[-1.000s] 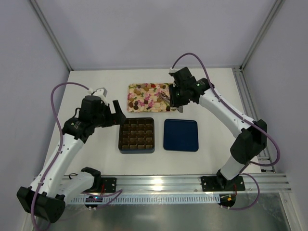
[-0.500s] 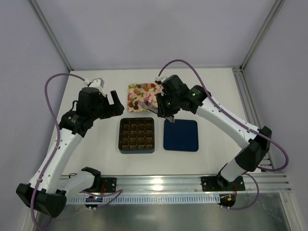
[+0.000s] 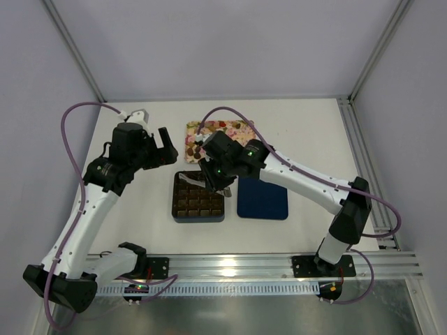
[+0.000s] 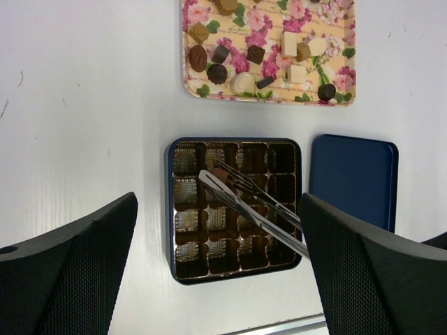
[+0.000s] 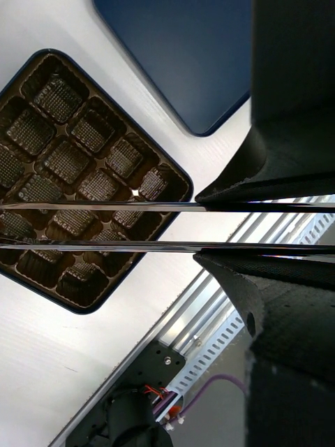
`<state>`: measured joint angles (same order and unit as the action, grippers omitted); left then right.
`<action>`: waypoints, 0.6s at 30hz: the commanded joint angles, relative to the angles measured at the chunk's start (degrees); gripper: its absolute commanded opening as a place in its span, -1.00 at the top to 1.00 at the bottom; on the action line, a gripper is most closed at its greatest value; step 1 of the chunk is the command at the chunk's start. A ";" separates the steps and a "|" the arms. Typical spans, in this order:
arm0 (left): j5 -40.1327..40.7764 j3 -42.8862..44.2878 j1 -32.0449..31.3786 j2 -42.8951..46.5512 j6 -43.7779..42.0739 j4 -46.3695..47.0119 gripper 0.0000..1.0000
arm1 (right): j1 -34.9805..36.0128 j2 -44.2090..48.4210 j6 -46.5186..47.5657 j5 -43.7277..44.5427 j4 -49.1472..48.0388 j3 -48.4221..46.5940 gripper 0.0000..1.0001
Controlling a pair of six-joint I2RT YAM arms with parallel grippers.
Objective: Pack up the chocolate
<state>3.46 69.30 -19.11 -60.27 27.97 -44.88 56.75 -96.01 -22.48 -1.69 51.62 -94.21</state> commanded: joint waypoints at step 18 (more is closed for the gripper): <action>0.84 0.75 -0.05 0.15 -1.42 -0.29 -0.91 | 1.08 -5.95 -0.81 3.36 -4.51 -5.10 0.49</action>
<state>3.46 69.30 -19.11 -60.27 27.64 -44.91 57.39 -102.02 -22.87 0.30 49.30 -96.49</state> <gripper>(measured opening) 0.957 0.332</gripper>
